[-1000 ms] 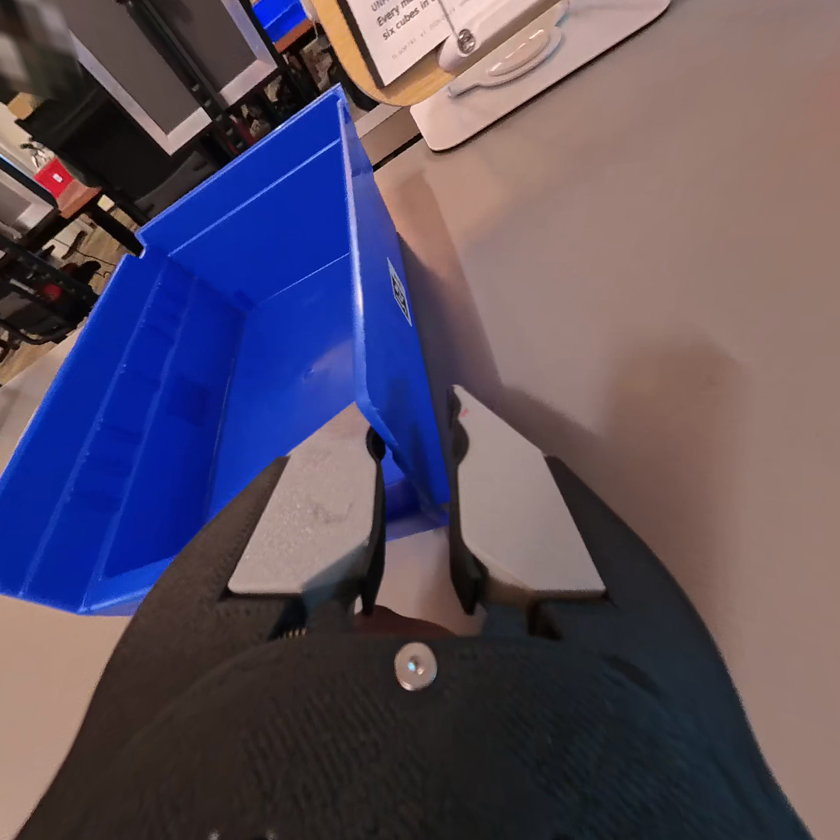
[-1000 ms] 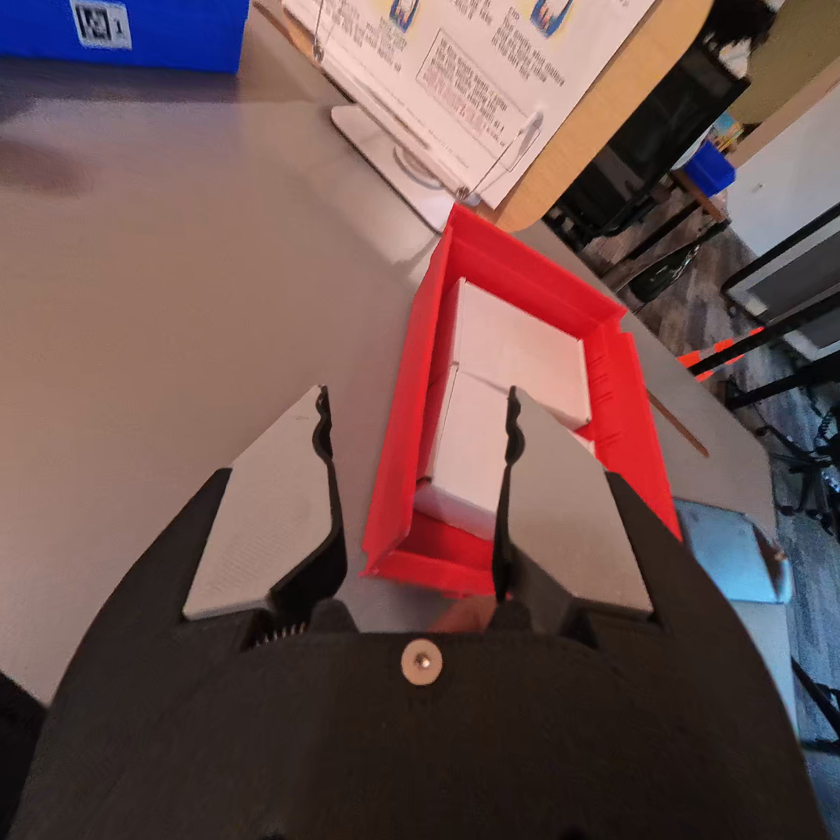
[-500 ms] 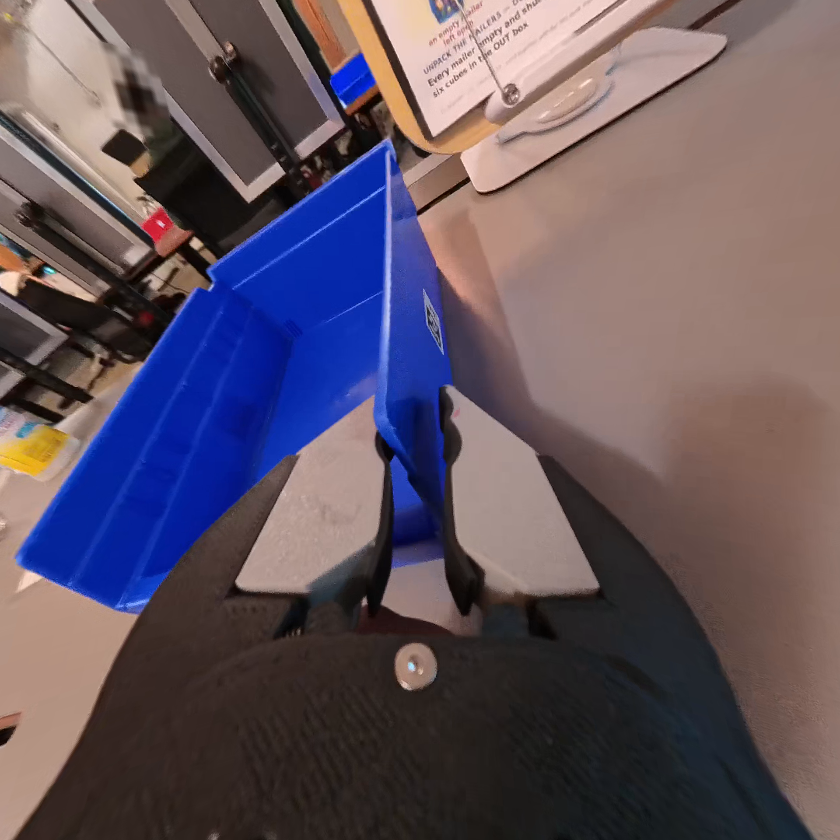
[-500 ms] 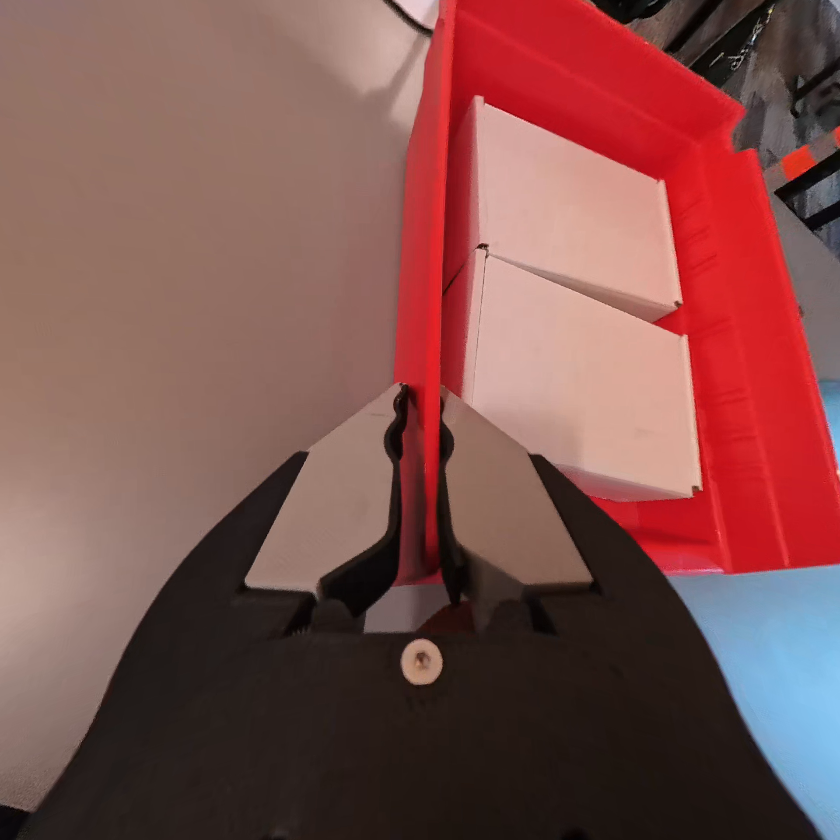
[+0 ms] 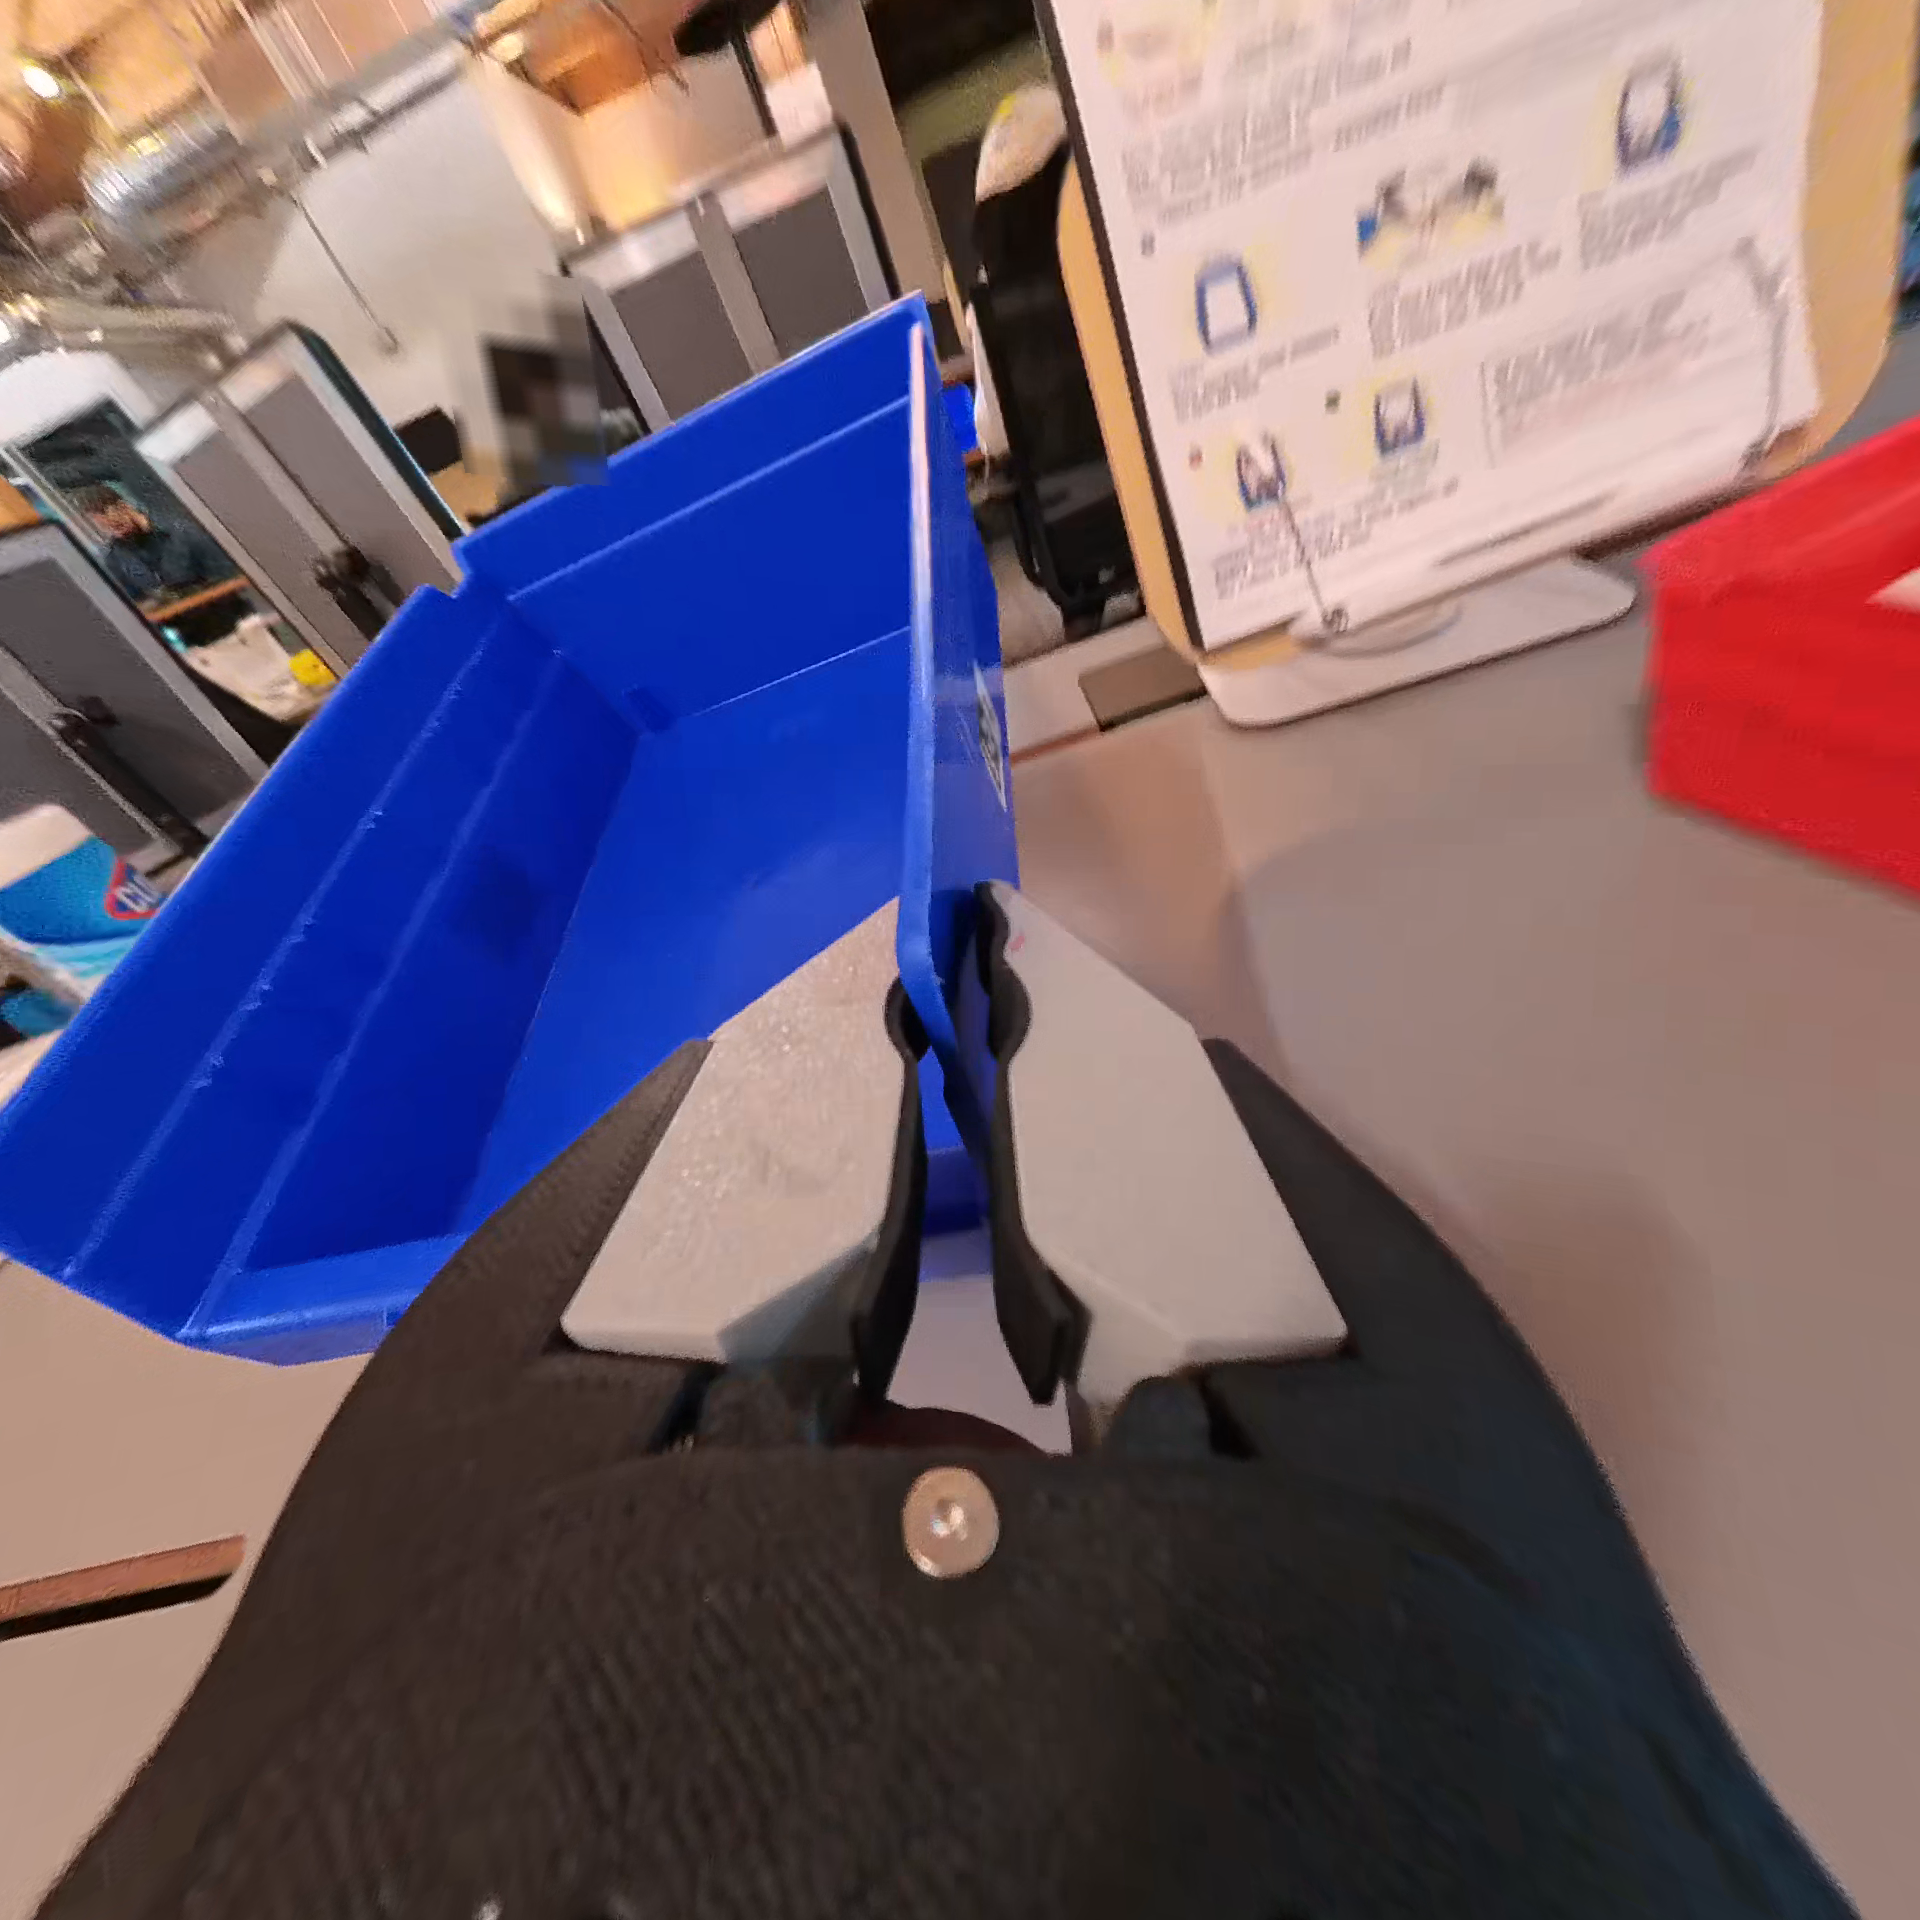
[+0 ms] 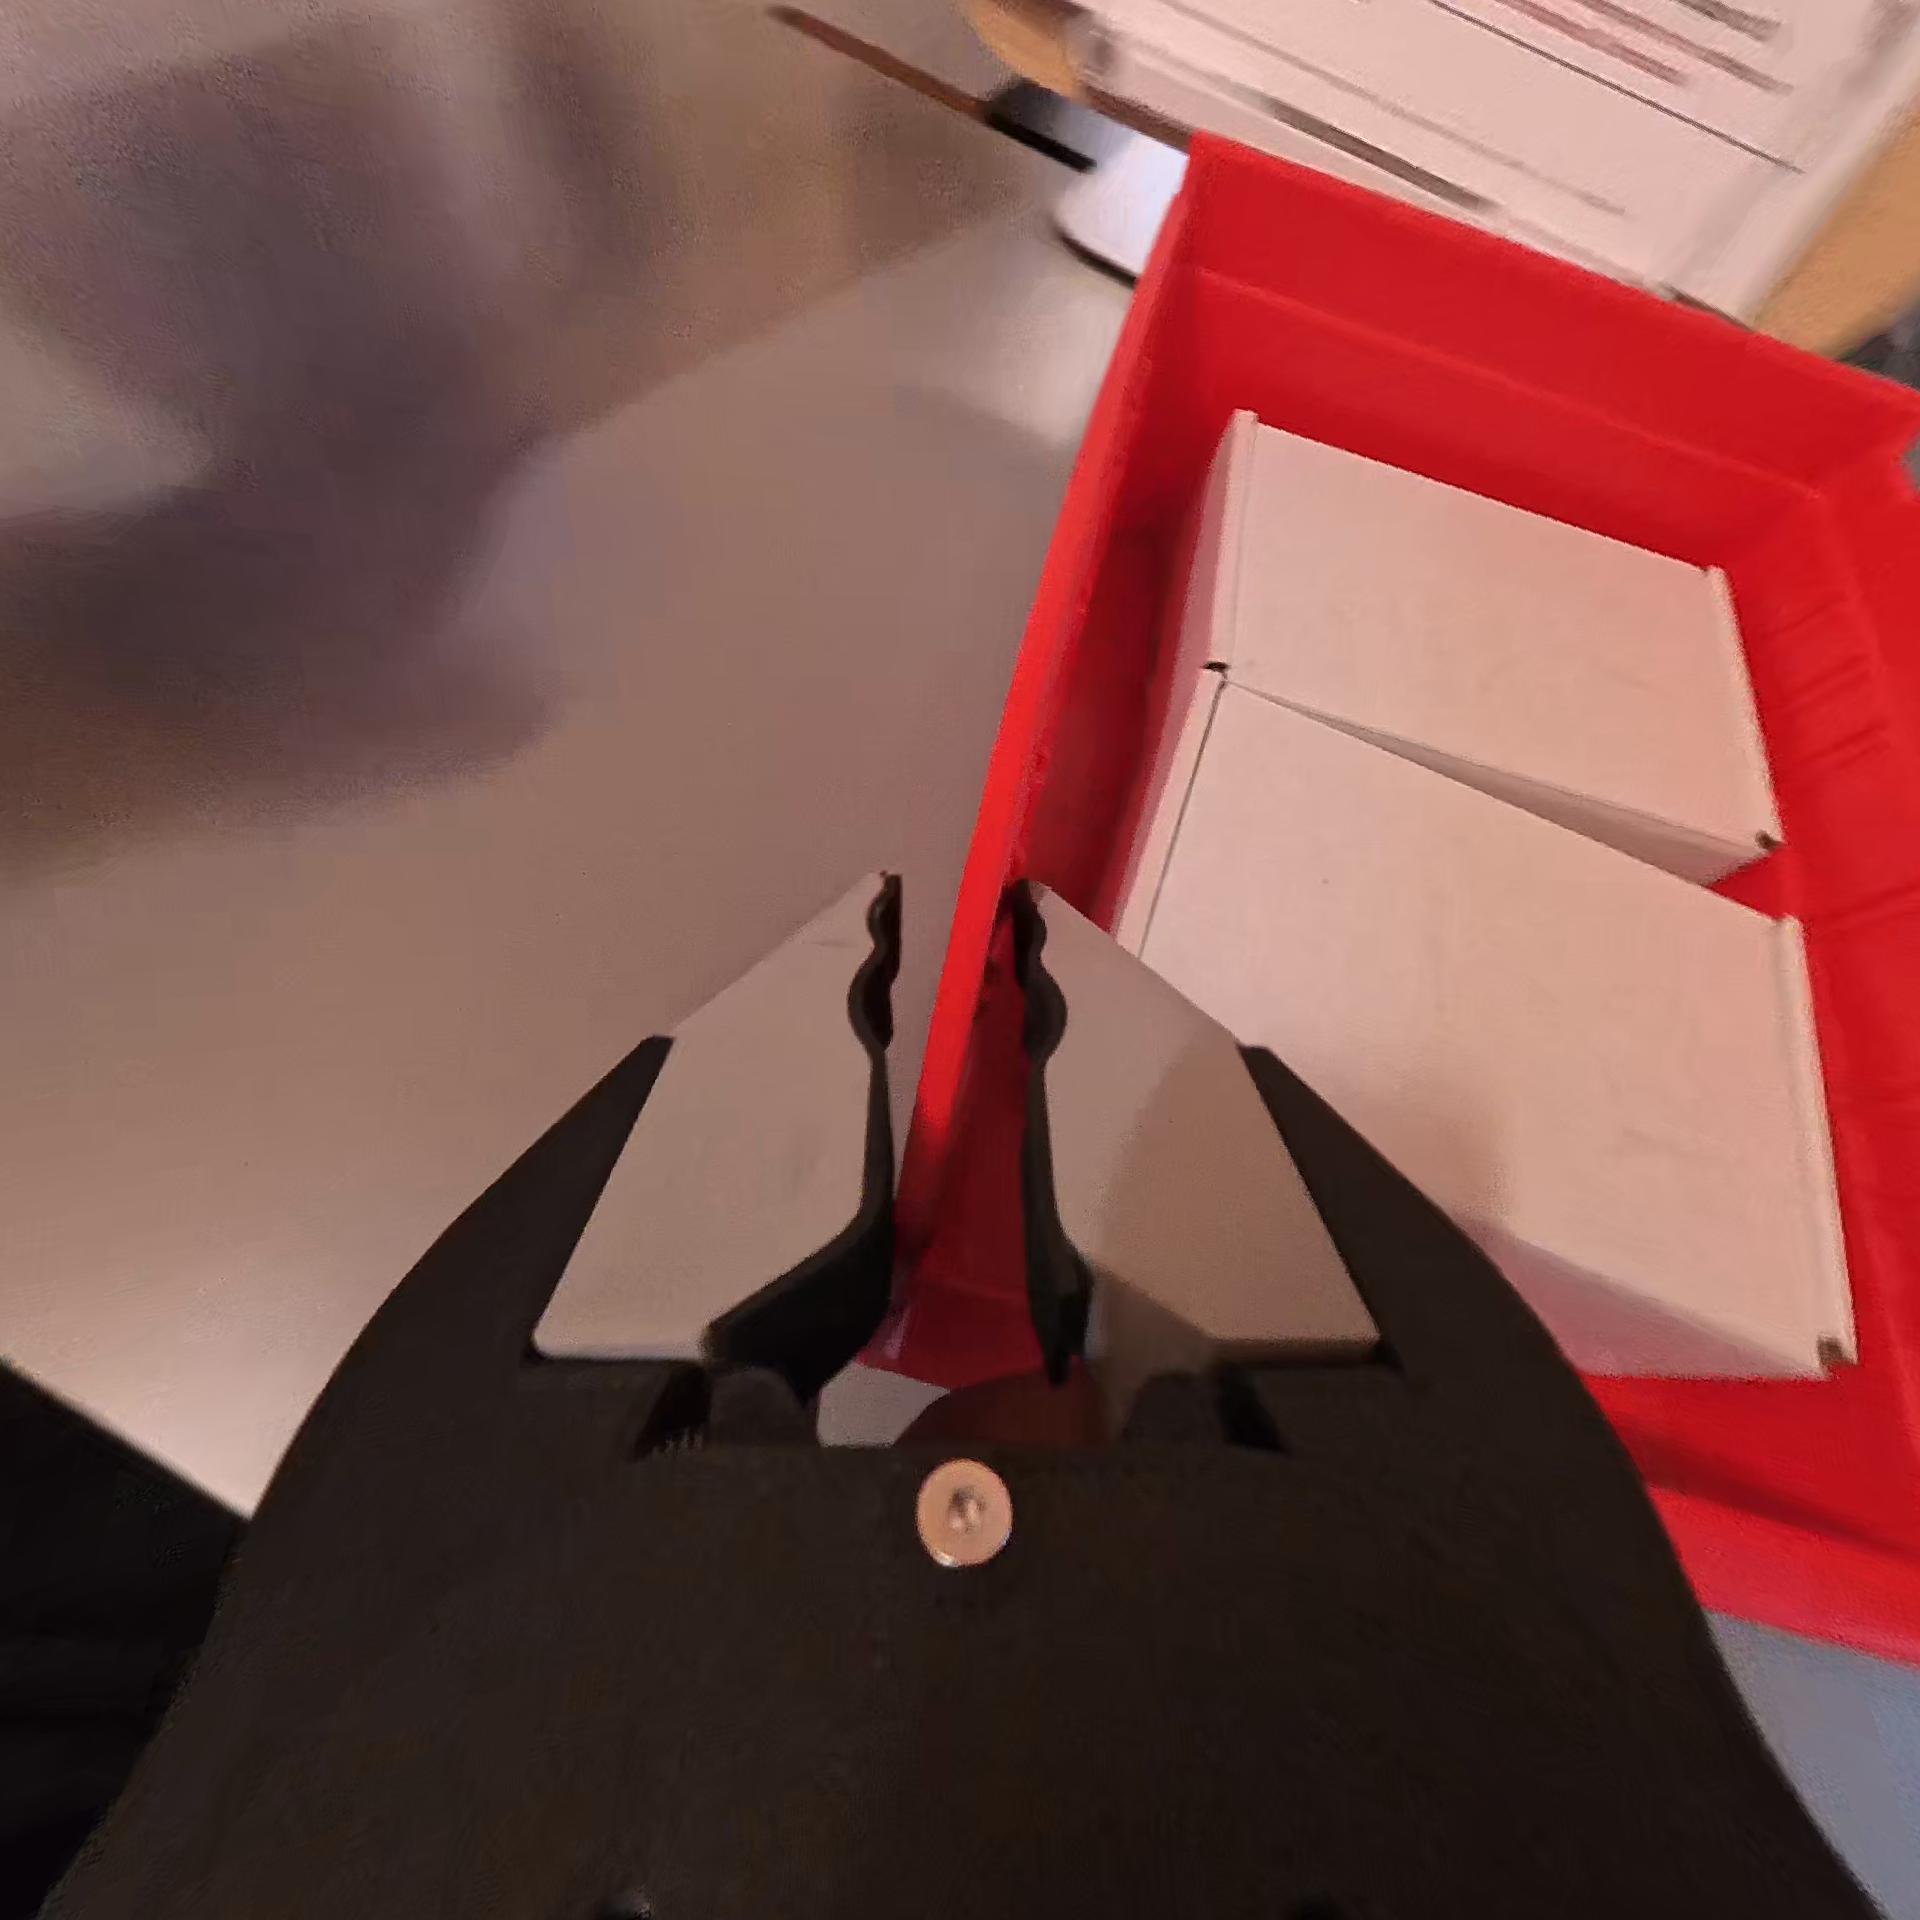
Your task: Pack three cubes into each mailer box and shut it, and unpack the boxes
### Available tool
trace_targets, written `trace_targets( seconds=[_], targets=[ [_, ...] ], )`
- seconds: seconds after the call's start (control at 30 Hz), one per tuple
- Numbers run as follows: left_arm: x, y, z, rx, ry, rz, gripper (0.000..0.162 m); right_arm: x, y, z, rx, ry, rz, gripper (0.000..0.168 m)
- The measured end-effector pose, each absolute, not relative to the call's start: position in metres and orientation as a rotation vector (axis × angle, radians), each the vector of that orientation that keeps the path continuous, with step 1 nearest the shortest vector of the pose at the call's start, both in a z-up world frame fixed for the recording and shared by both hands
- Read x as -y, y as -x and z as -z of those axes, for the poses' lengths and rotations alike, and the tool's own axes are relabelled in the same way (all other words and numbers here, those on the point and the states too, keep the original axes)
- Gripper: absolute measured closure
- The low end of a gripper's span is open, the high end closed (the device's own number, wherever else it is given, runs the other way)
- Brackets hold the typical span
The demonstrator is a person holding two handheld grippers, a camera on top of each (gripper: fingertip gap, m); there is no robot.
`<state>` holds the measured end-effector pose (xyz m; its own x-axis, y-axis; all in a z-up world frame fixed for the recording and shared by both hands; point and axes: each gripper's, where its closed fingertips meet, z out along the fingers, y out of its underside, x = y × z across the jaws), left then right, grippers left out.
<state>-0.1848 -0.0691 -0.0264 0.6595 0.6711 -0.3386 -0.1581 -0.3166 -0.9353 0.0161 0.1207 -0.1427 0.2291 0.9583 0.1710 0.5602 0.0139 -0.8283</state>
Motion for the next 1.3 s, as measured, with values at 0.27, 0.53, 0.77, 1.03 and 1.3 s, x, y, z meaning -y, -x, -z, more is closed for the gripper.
trace_targets(
  seconds=[0.27, 0.53, 0.77, 1.03, 1.3],
  targets=[
    [0.097, 0.158, -0.019, 0.382, 1.584, -0.913, 0.160, 0.065, 0.119, 0.100, 1.657, 1.470, -0.856, 0.124],
    [0.121, 0.135, -0.048, 0.348, 1.500, -0.880, 0.161, 0.025, 0.060, 0.034, 1.463, 1.320, -1.109, 0.120],
    [0.068, 0.041, -0.071, 0.064, 1.431, -0.778, 0.160, -0.105, -0.030, -0.004, 1.243, 1.283, -0.949, 0.122],
    [-0.033, -0.096, -0.021, -0.324, 1.552, -0.517, 0.159, -0.221, -0.132, -0.023, 1.115, 1.323, -0.752, 0.124],
    [-0.142, -0.142, 0.078, -0.273, 1.809, -0.313, 0.155, -0.277, -0.175, -0.013, 1.077, 1.430, -0.629, 0.123]
  ],
)
